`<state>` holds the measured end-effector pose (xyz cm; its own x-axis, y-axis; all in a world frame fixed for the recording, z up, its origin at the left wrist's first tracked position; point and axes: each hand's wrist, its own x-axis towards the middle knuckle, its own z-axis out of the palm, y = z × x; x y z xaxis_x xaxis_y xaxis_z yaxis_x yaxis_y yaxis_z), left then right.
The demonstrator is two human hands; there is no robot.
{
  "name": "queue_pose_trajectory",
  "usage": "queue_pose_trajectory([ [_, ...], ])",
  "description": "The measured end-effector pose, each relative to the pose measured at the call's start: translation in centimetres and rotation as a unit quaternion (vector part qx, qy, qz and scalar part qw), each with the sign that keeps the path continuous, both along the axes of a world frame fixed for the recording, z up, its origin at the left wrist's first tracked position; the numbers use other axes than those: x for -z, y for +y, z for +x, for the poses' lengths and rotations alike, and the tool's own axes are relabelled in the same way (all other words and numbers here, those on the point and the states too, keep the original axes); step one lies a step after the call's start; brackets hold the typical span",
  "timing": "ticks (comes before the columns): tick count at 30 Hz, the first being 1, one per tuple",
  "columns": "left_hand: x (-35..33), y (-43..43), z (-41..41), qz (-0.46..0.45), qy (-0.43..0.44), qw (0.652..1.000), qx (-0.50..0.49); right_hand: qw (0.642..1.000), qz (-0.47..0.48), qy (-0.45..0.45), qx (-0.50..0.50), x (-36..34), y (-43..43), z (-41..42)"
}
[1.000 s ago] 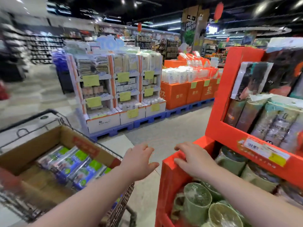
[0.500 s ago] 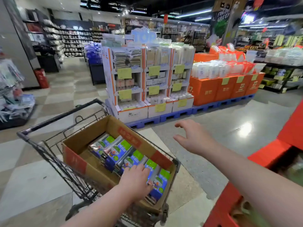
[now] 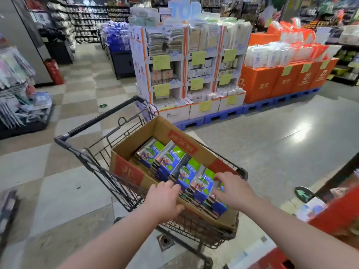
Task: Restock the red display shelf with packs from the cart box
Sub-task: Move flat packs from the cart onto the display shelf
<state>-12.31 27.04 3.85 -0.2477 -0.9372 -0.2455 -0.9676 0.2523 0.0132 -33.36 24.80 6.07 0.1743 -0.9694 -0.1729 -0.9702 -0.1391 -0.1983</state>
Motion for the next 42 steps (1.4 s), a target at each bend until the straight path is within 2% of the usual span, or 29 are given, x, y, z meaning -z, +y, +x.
queue_pose_trajectory([
  [7, -1.4, -4.1, 2.1, -0.022, 0.015, 1.0, -0.012, 0.996, 0.081, 0.023, -0.016, 5.2, -0.1, 1.6],
  [15, -2.6, -11.8, 3.8, -0.046, 0.009, 0.999, -0.019, 0.989, 0.146, 0.007, -0.023, 9.4, -4.7, 3.0],
  [19, -1.1, -16.0, 4.1, -0.017, 0.0, 1.0, -0.017, 0.984, 0.176, -0.011, -0.012, 10.4, -8.7, 3.4],
  [31, 7.4, -23.7, 4.6, 0.131, -0.043, 0.99, -0.036, 0.982, 0.177, -0.062, 0.006, 12.2, -21.1, 3.7],
  [38, 10.3, -25.7, 5.9, 0.176, -0.058, 0.981, -0.062, 0.979, 0.194, -0.062, 0.005, 13.7, -24.4, 4.4],
  [42, 11.7, -27.5, 6.8, 0.182, -0.021, 0.978, -0.101, 0.975, 0.21, -0.068, 0.014, 14.7, -24.8, 4.9],
])
